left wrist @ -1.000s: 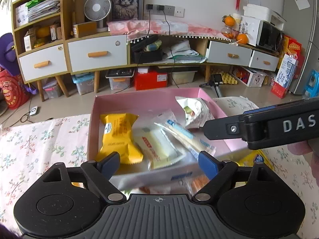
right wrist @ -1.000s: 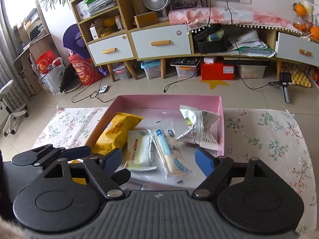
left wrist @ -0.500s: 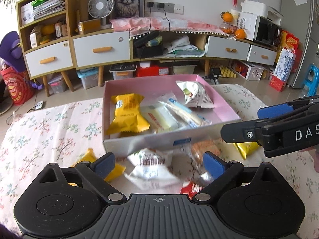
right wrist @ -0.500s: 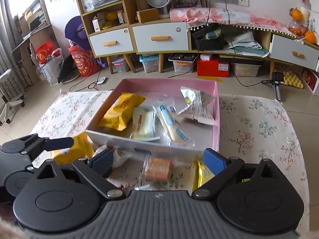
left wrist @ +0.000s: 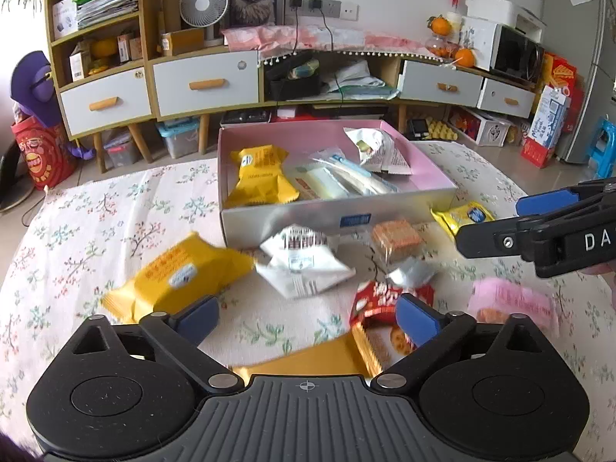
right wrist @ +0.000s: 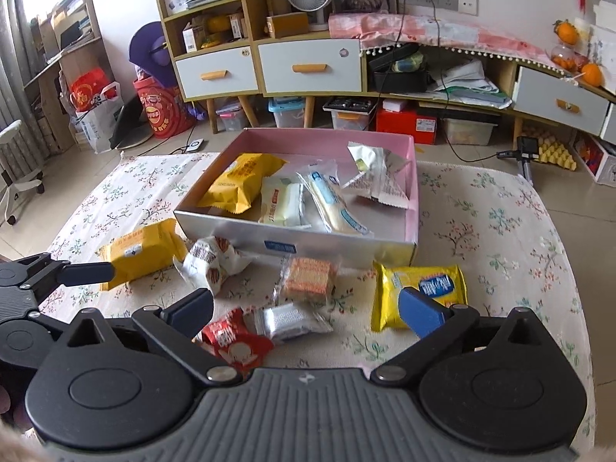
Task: Organize snacks
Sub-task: 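Withdraw both tools from the box toward the remaining snacks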
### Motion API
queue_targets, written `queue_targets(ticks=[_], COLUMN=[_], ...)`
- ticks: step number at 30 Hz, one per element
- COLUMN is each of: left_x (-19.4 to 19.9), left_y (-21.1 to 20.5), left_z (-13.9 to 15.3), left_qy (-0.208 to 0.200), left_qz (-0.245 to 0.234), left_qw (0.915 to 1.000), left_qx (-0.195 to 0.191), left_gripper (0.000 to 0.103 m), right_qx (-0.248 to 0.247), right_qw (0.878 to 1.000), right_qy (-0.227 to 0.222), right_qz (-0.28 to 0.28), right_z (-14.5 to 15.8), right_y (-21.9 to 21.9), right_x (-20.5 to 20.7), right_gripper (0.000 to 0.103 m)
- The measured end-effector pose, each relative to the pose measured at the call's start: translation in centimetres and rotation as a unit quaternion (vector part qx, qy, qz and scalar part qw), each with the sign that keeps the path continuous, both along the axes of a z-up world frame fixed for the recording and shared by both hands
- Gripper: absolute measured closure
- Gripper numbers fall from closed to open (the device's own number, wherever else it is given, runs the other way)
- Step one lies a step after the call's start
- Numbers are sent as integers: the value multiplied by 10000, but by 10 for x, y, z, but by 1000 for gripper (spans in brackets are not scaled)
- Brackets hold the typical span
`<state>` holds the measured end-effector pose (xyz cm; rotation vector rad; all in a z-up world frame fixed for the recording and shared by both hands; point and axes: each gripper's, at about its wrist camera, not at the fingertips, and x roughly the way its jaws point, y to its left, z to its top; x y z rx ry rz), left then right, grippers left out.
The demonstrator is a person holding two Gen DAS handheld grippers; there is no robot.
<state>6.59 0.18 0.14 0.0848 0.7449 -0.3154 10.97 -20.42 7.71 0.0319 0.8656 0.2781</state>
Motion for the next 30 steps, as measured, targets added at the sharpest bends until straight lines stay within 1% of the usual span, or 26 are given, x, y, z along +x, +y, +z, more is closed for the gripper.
queue_targets(ticks=[4, 8, 13, 18, 22, 25, 30], left_x=[-11, -22, -36, -50, -62, -67, -69], left_y=[3, 8, 15, 12, 1, -8, -24], left_z=[-9, -15, -20, -24, -26, -30, -39], left_qy=[-39, -20, -179, -321, -409, -344, -135], left_qz=[-81, -167, -260, -518, -857, -1076, -1167], left_qw=[9998, 9998, 9995, 9981, 9955, 9936, 9931], left_qx=[149, 113, 42, -32, 11, -35, -42], left_gripper=[2, 2, 2, 2, 2, 2, 2], right_qx=[-67, -410, -490, -638, -758, -748, -717], right_qw=[10000, 9991, 9985, 9973, 9960, 9959, 9955], right_qy=[1, -46, -122, -112, -139, -114, -126], right_qz=[2, 96, 202, 351, 456, 500, 605], right_z=[-10, -19, -29, -41, -48, -53, -60], right_y=[-6, -10, -20, -31, -39, -46, -54], right_x=[-12, -19, -26, -37, -45, -48, -52], right_gripper=[0, 0, 0, 0, 0, 0, 0])
